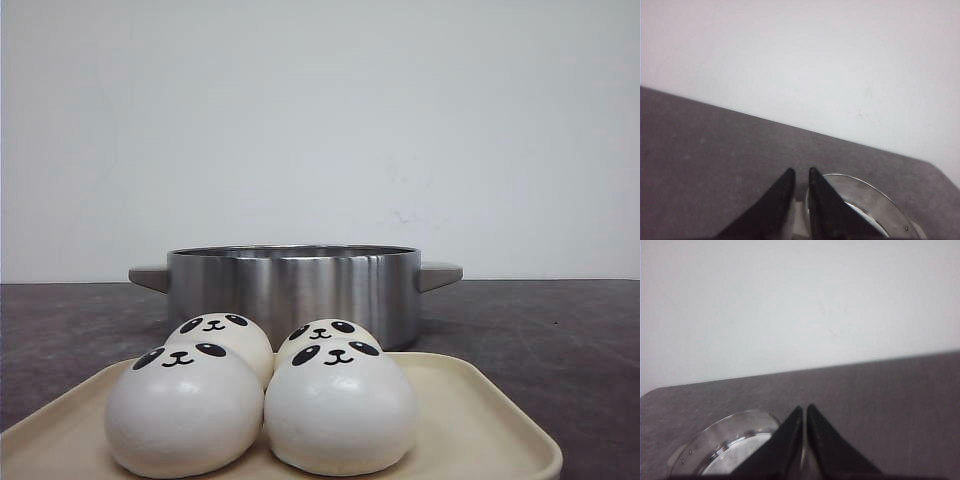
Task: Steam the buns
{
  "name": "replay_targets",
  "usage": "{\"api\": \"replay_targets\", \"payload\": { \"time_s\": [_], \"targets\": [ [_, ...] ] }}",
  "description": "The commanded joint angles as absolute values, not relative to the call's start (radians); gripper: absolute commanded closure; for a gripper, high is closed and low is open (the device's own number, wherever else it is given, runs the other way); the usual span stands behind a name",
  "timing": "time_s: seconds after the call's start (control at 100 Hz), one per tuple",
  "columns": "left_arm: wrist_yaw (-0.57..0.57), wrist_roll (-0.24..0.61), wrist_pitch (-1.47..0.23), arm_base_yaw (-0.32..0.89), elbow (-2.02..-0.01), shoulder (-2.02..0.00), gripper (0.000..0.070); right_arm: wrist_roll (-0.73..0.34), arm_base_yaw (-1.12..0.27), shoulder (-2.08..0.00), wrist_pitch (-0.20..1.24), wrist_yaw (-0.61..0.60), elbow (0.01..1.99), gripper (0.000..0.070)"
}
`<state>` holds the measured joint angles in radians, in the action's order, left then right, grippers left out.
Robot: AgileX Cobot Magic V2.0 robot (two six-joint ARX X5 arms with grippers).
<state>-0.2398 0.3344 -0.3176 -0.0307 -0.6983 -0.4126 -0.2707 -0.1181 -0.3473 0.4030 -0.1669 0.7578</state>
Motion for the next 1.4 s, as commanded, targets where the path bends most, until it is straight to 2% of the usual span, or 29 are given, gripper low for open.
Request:
{"api": "replay_targets", "payload": {
  "time_s": [0.0, 0.04, 0.07, 0.09, 0.12, 0.13, 0.15, 0.16, 0.17, 0.18, 0.21, 0.23, 0.35, 0.46, 0.53, 0.61, 0.79, 0.92, 1.1, 1.25, 1.39],
  "targets": [
    [-0.245, 0.291, -0.338, -0.031, -0.777, -0.457, 0.0697, -0.208, -0.122, -0.372, 0.403, -0.202, 0.817, 0.0694],
    [-0.250, 0.291, -0.346, -0.031, -0.810, -0.483, 0.0678, -0.208, -0.122, -0.384, 0.400, -0.227, 0.838, 0.0690],
    [-0.261, 0.292, -0.345, -0.031, -0.826, -0.496, 0.0612, -0.208, -0.122, -0.392, 0.397, -0.246, 0.850, 0.0660],
    [-0.267, 0.292, -0.344, -0.031, -0.831, -0.501, 0.0563, -0.210, -0.122, -0.395, 0.396, -0.259, 0.857, 0.0608],
    [-0.276, 0.292, -0.344, -0.031, -0.842, -0.508, 0.0439, -0.210, -0.122, -0.399, 0.394, -0.278, 0.865, 0.0488],
    [-0.280, 0.292, -0.344, -0.031, -0.845, -0.511, 0.0371, -0.212, -0.122, -0.400, 0.394, -0.284, 0.867, 0.0440],
    [-0.284, 0.292, -0.344, -0.031, -0.848, -0.514, 0.0298, -0.218, -0.122, -0.403, 0.392, -0.295, 0.870, 0.0336],
    [-0.287, 0.292, -0.344, -0.031, -0.850, -0.516, 0.0227, -0.224, -0.122, -0.405, 0.391, -0.301, 0.872, 0.0282],
    [-0.289, 0.292, -0.344, -0.031, -0.850, -0.517, 0.0204, -0.231, -0.122, -0.406, 0.390, -0.306, 0.873, 0.0228],
    [-0.290, 0.292, -0.344, -0.031, -0.851, -0.517, 0.0141, -0.239, -0.122, -0.406, 0.389, -0.312, 0.874, 0.0176],
    [-0.290, 0.294, -0.344, -0.031, -0.851, -0.517, 0.0057, -0.272, -0.122, -0.411, 0.385, -0.339, 0.876, 0.0030],
    [-0.290, 0.297, -0.345, -0.031, -0.851, -0.518, 0.0036, -0.285, -0.122, -0.413, 0.383, -0.353, 0.877, 0.0000],
    [-0.290, 0.300, -0.344, -0.015, -0.851, -0.517, 0.0025, -0.379, -0.123, -0.463, 0.332, -0.525, 0.878, 0.0000],
    [-0.290, 0.299, -0.350, 0.006, -0.851, -0.519, 0.0039, -0.385, -0.142, -0.539, 0.315, -0.561, 0.888, 0.0070],
    [-0.290, 0.299, -0.363, 0.017, -0.851, -0.524, 0.0072, -0.388, -0.178, -0.605, 0.317, -0.560, 0.898, 0.0075],
    [-0.289, 0.299, -0.393, 0.026, -0.851, -0.533, 0.0077, -0.384, -0.247, -0.687, 0.342, -0.506, 0.916, 0.0076],
    [-0.290, 0.299, -0.439, 0.049, -0.851, -0.547, 0.0075, -0.341, -0.477, -0.897, 0.494, -0.286, 0.999, 0.0078],
    [-0.289, 0.299, -0.455, 0.070, -0.851, -0.548, 0.0074, -0.434, -0.647, -1.065, 0.568, -0.167, 1.049, 0.0081],
    [-0.289, 0.299, -0.458, 0.102, -0.851, -0.546, 0.0073, -0.527, -0.754, -1.278, 0.628, -0.169, 1.076, 0.0092],
    [-0.289, 0.300, -0.457, 0.146, -0.851, -0.546, 0.0074, -0.544, -0.798, -1.430, 0.635, -0.166, 1.076, 0.0211],
    [-0.289, 0.300, -0.458, 0.192, -0.851, -0.546, 0.0073, -0.544, -0.797, -1.551, 0.613, -0.153, 1.076, 0.0220]
  ]
}}
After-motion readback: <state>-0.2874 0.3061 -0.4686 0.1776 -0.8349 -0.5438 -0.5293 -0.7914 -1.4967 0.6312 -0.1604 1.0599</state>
